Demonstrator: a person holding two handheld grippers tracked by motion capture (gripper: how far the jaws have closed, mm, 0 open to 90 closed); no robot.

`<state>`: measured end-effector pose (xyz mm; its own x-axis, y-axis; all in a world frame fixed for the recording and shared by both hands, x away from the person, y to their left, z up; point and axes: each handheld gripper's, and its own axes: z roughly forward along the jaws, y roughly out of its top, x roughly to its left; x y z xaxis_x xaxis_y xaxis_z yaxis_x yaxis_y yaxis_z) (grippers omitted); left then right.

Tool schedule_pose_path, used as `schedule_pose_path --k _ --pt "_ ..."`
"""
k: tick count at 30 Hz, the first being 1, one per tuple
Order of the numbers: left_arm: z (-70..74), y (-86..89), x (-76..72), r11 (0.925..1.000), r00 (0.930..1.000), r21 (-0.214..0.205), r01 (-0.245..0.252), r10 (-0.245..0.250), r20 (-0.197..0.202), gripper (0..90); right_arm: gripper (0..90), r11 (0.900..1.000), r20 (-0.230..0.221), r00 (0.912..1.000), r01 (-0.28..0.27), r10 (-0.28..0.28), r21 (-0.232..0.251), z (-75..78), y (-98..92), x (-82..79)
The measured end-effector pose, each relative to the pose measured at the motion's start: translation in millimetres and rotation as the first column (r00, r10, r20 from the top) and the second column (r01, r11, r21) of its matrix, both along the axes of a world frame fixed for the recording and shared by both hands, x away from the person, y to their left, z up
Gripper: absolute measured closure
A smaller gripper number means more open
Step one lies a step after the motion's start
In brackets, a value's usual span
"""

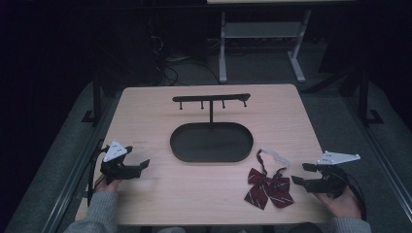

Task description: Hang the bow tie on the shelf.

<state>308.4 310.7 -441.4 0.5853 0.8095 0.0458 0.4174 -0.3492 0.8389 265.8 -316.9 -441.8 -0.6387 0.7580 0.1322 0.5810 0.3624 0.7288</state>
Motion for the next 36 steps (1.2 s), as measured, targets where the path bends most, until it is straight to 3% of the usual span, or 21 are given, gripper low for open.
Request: schedule_pose_path --k 6,16,22,34,36 --pt "0.2 0.5 -0.3 1.0000 1.0000 -0.002 0.003 -0.003 -0.001 13.0 28.3 0.9998 -0.006 0.9999 -0.009 0.009 0.019 3.5 5.2 3.9" --pt "0.7 1.3 -0.6 1.0000 1.0000 -0.001 0.005 -0.005 -0.002 13.0 29.3 0.9996 -0.001 0.9996 -0.028 0.028 -0.002 17.5 17.1 9.5" --pt "0.8 1.1 -0.2 1.0000 1.0000 -0.001 0.004 -0.004 0.000 13.0 27.5 0.9985 0.010 0.9988 -0.049 0.049 -0.025 29.5 26.3 22.1" --pt "0.8 1.4 -0.5 1.0000 1.0000 0.002 0.005 -0.005 -0.003 13.0 27.6 0.9944 -0.042 0.9958 -0.084 0.081 -0.065 40.4 42.4 45.4" --pt "0.7 1.4 -0.8 0.9999 1.0000 -0.013 0.000 0.000 -0.001 13.0 28.3 0.9923 -0.044 0.9945 -0.098 0.094 -0.077 42.8 47.6 52.6"
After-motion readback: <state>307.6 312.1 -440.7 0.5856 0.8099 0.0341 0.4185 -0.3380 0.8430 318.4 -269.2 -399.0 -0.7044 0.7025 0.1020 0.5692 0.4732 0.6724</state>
